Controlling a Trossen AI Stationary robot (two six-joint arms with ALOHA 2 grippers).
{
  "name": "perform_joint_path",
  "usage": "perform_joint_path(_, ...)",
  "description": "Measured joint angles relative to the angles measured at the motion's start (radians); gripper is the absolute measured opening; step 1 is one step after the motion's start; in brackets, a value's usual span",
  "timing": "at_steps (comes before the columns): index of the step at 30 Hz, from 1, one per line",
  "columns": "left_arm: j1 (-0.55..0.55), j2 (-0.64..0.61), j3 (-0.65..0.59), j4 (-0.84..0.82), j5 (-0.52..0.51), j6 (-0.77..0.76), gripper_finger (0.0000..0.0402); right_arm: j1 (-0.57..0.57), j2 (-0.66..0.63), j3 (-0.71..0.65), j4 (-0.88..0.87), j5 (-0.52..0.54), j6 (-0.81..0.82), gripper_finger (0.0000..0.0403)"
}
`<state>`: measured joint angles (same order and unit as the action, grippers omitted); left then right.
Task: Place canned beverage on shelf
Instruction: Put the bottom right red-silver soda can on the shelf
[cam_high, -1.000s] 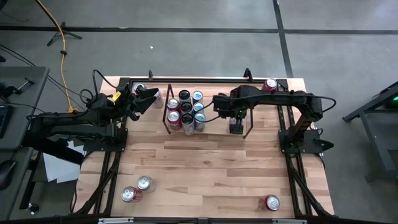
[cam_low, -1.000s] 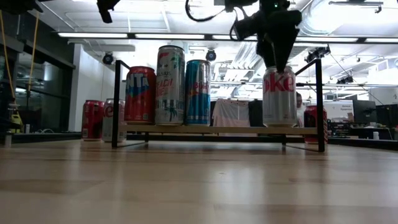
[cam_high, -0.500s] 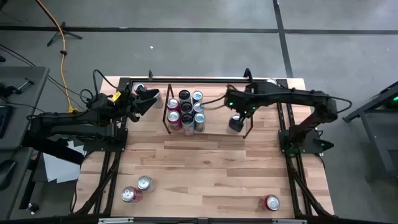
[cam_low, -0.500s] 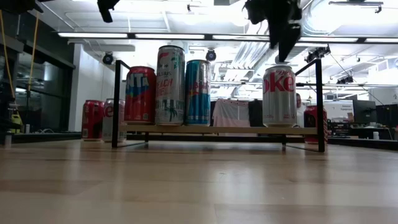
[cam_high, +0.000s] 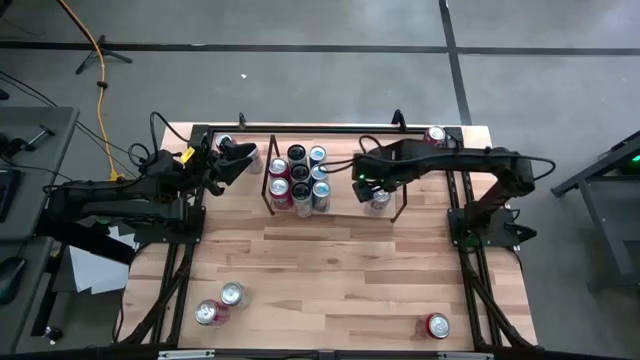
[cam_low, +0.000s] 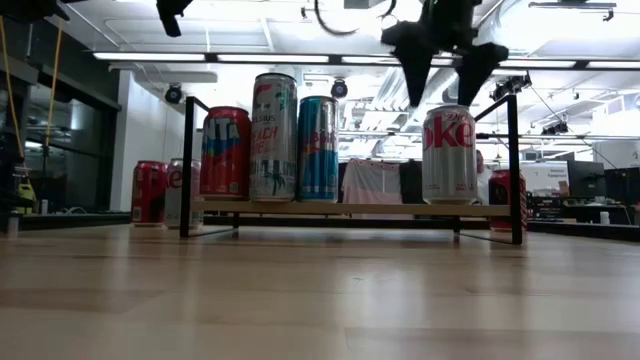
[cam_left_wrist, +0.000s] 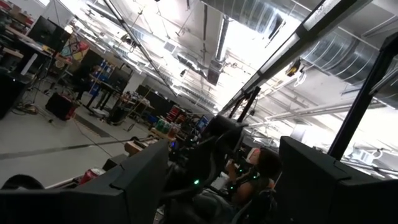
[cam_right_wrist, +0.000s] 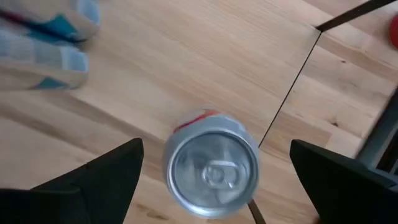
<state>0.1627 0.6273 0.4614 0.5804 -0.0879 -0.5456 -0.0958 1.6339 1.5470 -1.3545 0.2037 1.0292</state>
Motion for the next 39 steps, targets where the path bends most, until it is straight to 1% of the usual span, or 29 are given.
perform_joint_path(12, 0.0, 0.0, 0.0, -0.016, 0.004, 0.006, 0.0262, 0.03, 0.068, 0.0, -0.051, -0.002, 0.122, 0.0391)
perform_joint_path(19, 0.0, 0.001, 0.0, -0.016, 0.005, 0.016, 0.0262, 0.031, 0.083, 0.0, -0.016, -0.038, 0.135, 0.0391)
perform_joint_path(25, 0.0, 0.001, 0.0, -0.016, 0.005, 0.018, 0.0262, 0.031, 0.083, 0.0, -0.017, -0.045, 0.143, 0.0388)
perform_joint_path(28, 0.0, 0.001, 0.0, -0.016, 0.005, 0.019, 0.0262, 0.03, 0.083, 0.0, -0.019, -0.055, 0.145, 0.0372)
perform_joint_path(32, 0.0, 0.001, 0.0, -0.018, 0.005, 0.024, 0.0262, 0.031, 0.083, -0.003, -0.024, -0.054, 0.153, 0.034)
perform_joint_path(39, 0.0, 0.001, 0.0, -0.032, 0.006, 0.024, 0.0262, 0.033, 0.076, -0.056, 0.002, -0.058, 0.151, 0.029)
